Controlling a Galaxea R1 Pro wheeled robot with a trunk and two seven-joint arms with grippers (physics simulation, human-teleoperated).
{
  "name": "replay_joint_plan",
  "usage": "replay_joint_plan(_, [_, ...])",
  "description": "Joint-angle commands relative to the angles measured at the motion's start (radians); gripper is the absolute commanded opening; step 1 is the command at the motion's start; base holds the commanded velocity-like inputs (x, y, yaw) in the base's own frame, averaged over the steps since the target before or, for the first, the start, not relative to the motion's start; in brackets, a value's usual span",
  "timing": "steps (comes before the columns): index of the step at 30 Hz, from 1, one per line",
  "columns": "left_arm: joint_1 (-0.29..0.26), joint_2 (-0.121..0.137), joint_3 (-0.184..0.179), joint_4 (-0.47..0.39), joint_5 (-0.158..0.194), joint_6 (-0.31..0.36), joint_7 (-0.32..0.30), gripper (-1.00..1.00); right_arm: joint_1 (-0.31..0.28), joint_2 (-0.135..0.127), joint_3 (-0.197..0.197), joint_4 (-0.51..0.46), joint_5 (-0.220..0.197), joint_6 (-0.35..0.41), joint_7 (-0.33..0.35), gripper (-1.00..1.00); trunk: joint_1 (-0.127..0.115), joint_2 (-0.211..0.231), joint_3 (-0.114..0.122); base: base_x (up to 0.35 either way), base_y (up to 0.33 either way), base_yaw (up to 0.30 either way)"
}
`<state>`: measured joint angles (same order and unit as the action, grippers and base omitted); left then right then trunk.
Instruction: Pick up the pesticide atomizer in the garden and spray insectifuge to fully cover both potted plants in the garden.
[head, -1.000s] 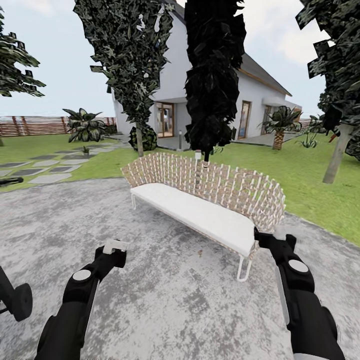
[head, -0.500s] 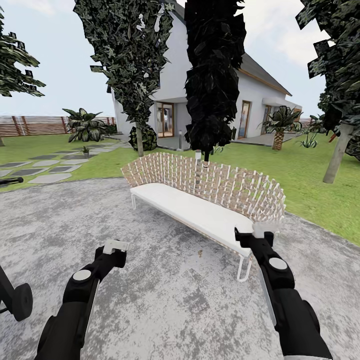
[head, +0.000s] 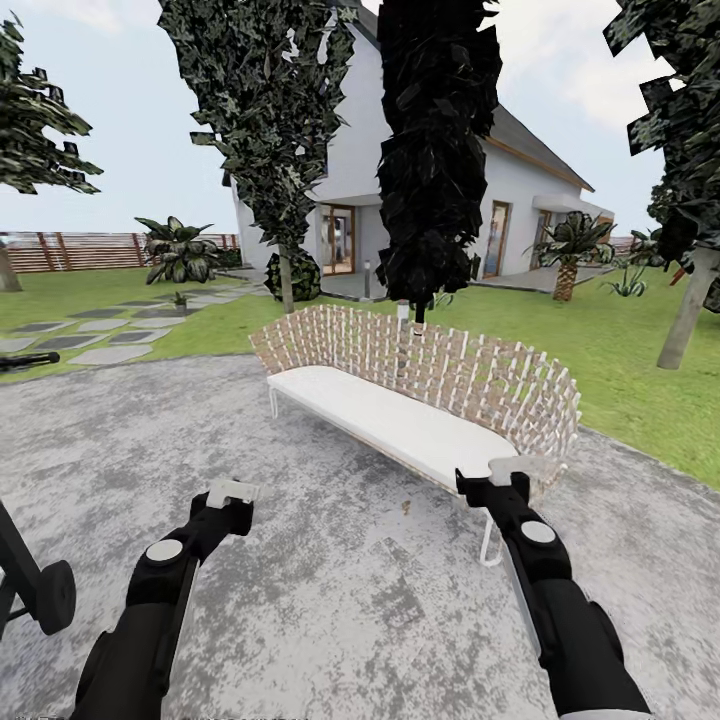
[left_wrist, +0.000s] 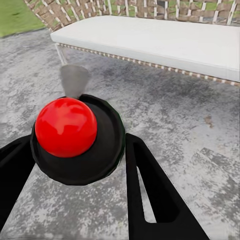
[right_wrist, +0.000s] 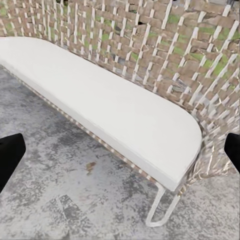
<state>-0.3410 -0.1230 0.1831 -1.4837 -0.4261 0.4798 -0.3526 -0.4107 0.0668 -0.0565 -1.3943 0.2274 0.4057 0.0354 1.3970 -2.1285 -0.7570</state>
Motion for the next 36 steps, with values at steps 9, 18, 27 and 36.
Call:
replay_joint_plan(9, [-0.001,-0.002,-0.002,-0.001,-0.007,0.002,-0.012,-1.00,0.000,0.000,0.058,-0.002,0.009,0.005,-0.001,1.00,0.000,-0.001,-0.001,0.048,0.000,0.226])
replay_joint_plan(18, [-0.001,-0.003,-0.002,-0.001,-0.006,0.002,-0.012,-1.00,0.000,-0.001,0.058,-0.003,0.009,0.005,-0.003,1.00,0.000,-0.001,-0.001,0.290,-0.099,0.018])
replay_joint_plan(27, [-0.001,-0.003,-0.002,-0.001,-0.006,0.002,-0.012,-1.00,0.000,-0.001,0.056,-0.003,0.010,0.005,-0.003,1.00,0.000,-0.001,-0.001,0.113,-0.057,0.090])
replay_joint_plan(36, [-0.001,-0.003,-0.002,-0.001,-0.006,0.002,-0.012,-1.00,0.000,-0.001,0.058,-0.004,0.009,0.005,-0.002,1.00,0.000,-0.001,-0.001,0.044,-0.001,0.005])
